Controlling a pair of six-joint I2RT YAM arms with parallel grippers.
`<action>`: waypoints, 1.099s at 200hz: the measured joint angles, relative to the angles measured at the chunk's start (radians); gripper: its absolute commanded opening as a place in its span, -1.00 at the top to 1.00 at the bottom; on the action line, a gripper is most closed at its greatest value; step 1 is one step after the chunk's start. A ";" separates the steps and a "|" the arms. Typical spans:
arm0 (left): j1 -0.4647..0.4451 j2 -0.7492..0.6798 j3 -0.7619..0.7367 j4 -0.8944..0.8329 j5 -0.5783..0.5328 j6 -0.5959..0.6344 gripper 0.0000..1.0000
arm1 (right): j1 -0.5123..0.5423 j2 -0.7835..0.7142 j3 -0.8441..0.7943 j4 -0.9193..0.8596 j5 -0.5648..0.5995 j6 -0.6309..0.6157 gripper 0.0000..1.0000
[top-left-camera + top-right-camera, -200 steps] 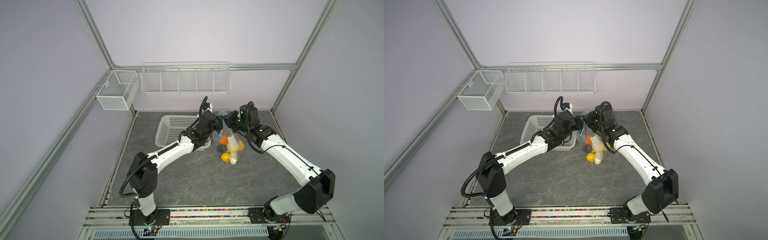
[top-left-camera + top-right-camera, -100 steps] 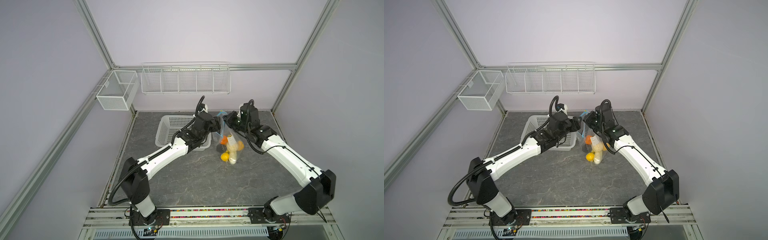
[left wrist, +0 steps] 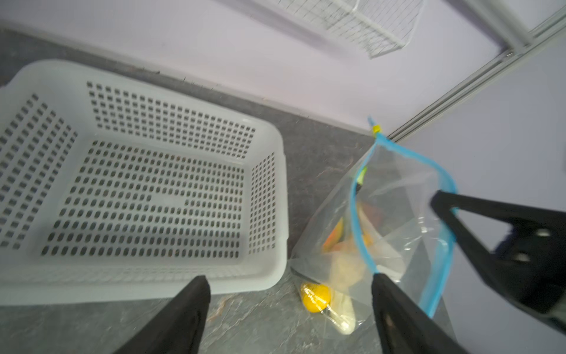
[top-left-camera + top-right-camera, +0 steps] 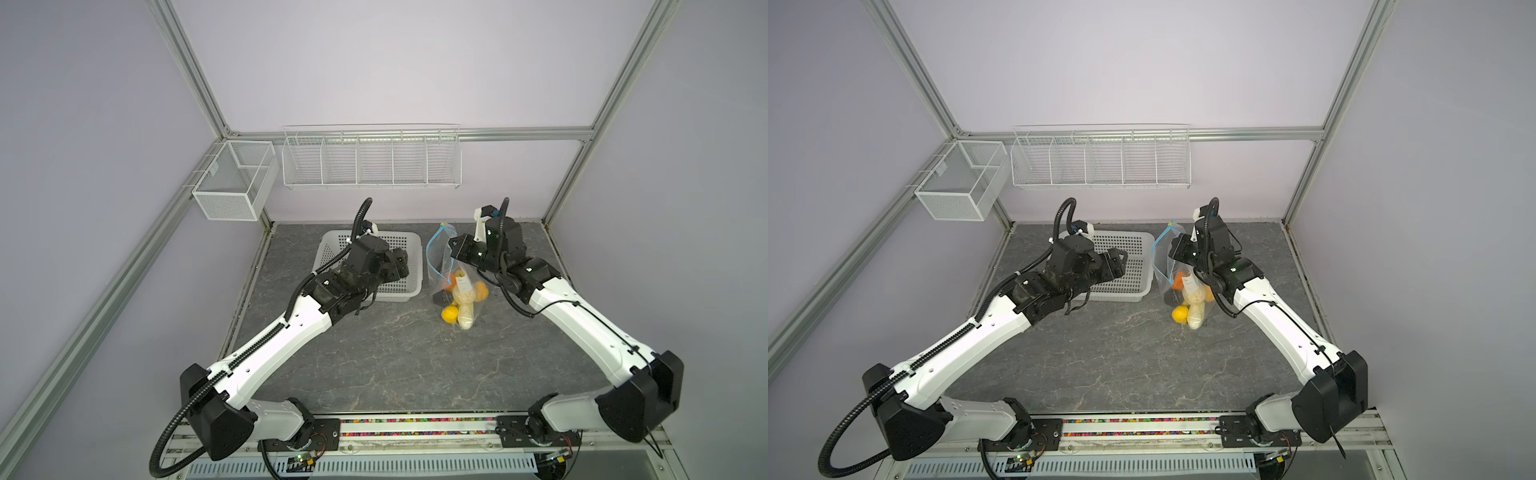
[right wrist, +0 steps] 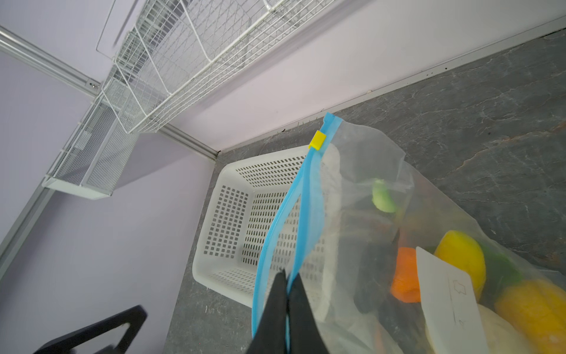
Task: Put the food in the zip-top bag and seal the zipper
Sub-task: 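Withdraw the open left gripper from the bag toward the basket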
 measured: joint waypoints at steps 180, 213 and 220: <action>0.143 0.043 -0.341 0.202 0.170 -0.046 -0.99 | 0.026 0.000 -0.002 -0.001 -0.077 -0.105 0.87; 0.143 0.065 -0.341 0.203 0.171 -0.049 -0.99 | 0.026 0.000 -0.007 0.000 -0.077 -0.105 0.87; 0.144 0.069 -0.341 0.204 0.171 -0.049 -0.99 | 0.026 0.000 -0.007 0.000 -0.077 -0.104 0.87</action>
